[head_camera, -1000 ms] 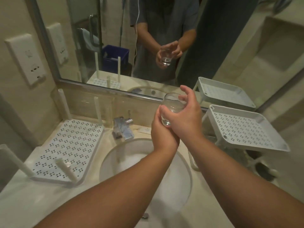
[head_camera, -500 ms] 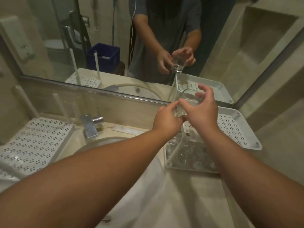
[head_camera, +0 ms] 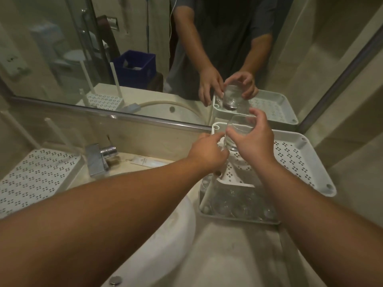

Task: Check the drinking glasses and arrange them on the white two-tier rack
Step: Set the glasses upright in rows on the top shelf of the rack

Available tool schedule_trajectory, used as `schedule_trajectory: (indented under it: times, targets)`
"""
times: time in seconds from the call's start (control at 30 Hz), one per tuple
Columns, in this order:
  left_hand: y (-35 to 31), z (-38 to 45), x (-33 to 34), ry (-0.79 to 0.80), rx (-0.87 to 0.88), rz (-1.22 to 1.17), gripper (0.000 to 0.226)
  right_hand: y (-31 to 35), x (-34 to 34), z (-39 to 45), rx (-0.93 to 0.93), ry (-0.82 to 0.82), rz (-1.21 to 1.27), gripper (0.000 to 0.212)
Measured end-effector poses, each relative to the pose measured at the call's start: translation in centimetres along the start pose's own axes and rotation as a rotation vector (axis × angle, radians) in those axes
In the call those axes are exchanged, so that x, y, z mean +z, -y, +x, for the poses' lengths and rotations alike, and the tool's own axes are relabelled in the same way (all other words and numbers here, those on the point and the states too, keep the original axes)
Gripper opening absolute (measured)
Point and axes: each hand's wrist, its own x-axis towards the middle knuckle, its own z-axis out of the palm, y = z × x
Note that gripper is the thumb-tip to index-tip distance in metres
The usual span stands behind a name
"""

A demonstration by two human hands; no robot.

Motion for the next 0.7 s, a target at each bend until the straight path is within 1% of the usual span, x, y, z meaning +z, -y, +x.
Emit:
schedule_trajectory:
  times: [0.1,0.23,0.33,0.43,0.57,0.7]
  targets:
    - [0.0,0.4,1.0,-0.021,-0.002,-0.015,0.065,-1.3,0.0,0.3,0.006,0.003,-0.017,0.072]
    - [0.4,0.6,2.1,-0.05,-0.034,-0.026,0.066,-2.6,-0.5,0.5,0.025,-0.028,-0.027,0.068]
    - [0.2,0.5,2.2,-0.066,-0.023,0.022,0.064,-3.5,-1.3,0.2,0.016,-0.039,-0.059,0.066]
    - [-0.2,0.1,2.2,-0.063,-0.014,0.068,0.06,-4.2,-2.0,-0.2,0.013,-0.023,-0.092,0.067]
    - [-0.3,0.0,2.0,-0.073,-0.039,0.08,0.058,-4.5,-2.8,-0.5,-0.004,0.011,-0.144,0.071]
    - [-0.4,-0.3,1.8,-0.083,-0.044,0.074,0.056,-4.5,-3.3,-1.1,-0.01,0.028,-0.17,0.069]
